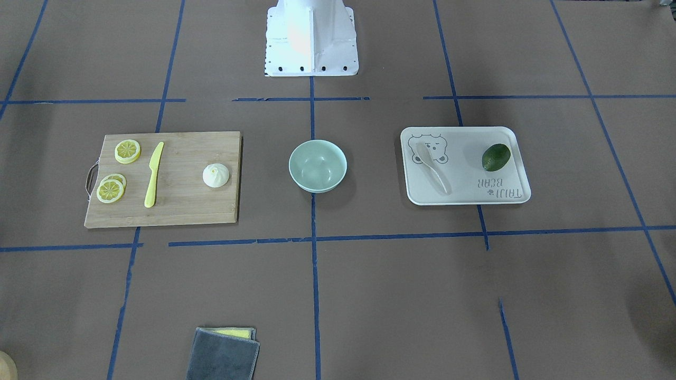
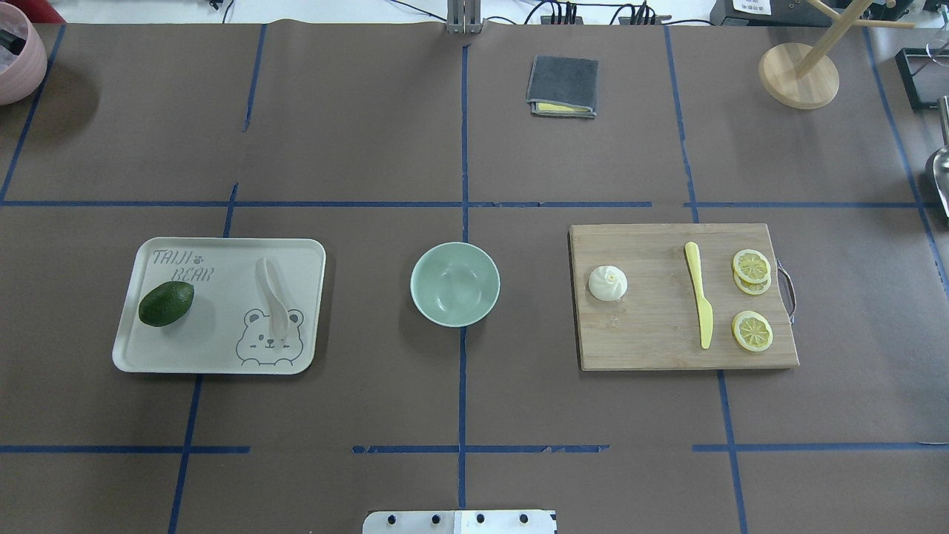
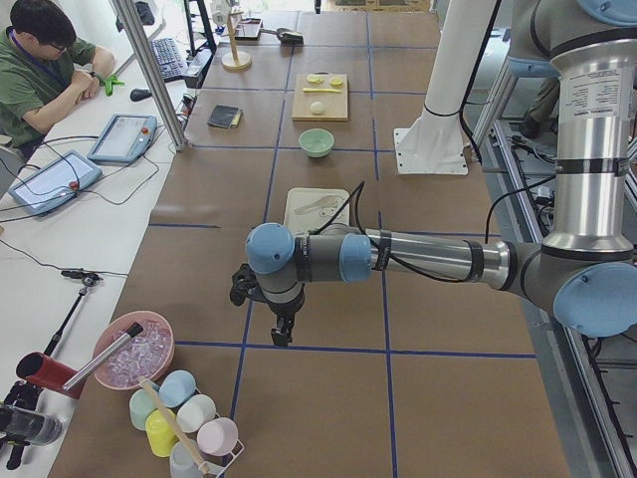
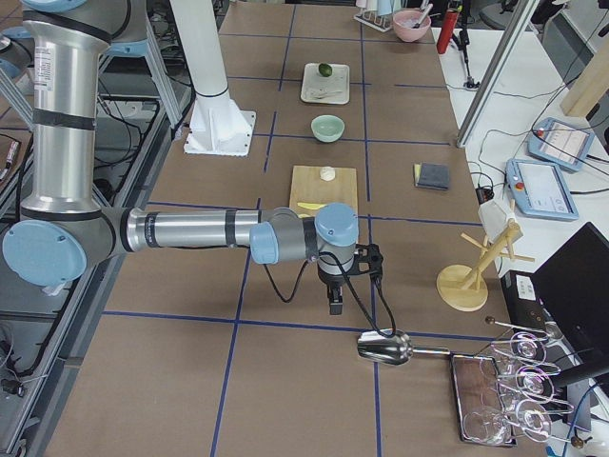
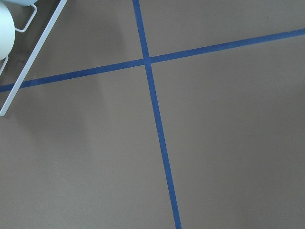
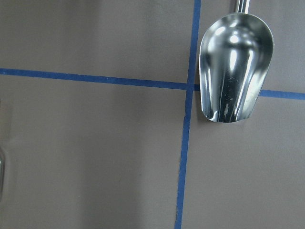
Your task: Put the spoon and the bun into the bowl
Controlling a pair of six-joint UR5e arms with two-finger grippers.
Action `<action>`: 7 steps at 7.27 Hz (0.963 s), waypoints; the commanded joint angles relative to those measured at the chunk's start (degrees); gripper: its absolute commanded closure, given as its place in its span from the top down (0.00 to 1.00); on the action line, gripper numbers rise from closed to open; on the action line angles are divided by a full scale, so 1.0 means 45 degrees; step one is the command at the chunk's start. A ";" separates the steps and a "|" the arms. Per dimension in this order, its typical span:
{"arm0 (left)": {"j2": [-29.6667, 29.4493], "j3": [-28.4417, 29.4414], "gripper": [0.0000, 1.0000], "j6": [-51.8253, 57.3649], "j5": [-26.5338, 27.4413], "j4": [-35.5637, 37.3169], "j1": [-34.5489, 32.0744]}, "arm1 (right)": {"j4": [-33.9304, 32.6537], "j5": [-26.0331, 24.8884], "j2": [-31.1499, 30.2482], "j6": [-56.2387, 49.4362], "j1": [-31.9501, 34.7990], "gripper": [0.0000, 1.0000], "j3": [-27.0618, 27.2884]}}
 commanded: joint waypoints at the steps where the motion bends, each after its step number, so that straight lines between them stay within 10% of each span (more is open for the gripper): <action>1: -0.0096 -0.0261 1.00 0.0058 0.0103 0.0000 0.0000 | 0.0000 0.0015 -0.0001 0.0020 -0.0019 1.00 0.0009; 7: -0.1401 -0.1319 1.00 0.0059 0.0006 -0.2235 0.0564 | 0.2089 -0.0179 0.1574 0.0215 -0.0781 1.00 -0.0088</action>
